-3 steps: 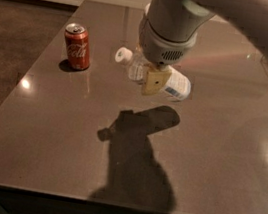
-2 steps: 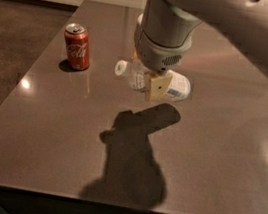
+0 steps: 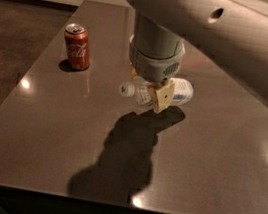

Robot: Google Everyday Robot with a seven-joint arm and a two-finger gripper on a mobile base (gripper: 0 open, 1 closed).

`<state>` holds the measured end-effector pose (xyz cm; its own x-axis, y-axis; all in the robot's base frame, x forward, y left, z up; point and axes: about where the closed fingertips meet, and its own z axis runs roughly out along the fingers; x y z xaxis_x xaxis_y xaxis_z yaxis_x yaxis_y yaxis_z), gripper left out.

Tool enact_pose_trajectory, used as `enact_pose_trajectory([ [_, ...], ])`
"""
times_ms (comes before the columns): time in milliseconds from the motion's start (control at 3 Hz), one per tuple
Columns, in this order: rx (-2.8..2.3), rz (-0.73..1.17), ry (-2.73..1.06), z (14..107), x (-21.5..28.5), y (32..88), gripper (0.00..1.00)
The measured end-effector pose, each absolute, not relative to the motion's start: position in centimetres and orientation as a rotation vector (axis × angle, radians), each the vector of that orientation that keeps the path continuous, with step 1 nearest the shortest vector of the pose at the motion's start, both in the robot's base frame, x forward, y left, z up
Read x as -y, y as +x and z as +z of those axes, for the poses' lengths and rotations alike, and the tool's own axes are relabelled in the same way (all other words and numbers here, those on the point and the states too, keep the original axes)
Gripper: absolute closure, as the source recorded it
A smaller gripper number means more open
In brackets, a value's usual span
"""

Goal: Knock blue plastic bottle over

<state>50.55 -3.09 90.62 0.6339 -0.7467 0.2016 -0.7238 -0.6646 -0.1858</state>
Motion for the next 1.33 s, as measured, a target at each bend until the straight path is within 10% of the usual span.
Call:
enact_pose_trajectory([
  [1333,-1.176,-0.369,-2.906,87.7,1.8,50.5,0.12],
])
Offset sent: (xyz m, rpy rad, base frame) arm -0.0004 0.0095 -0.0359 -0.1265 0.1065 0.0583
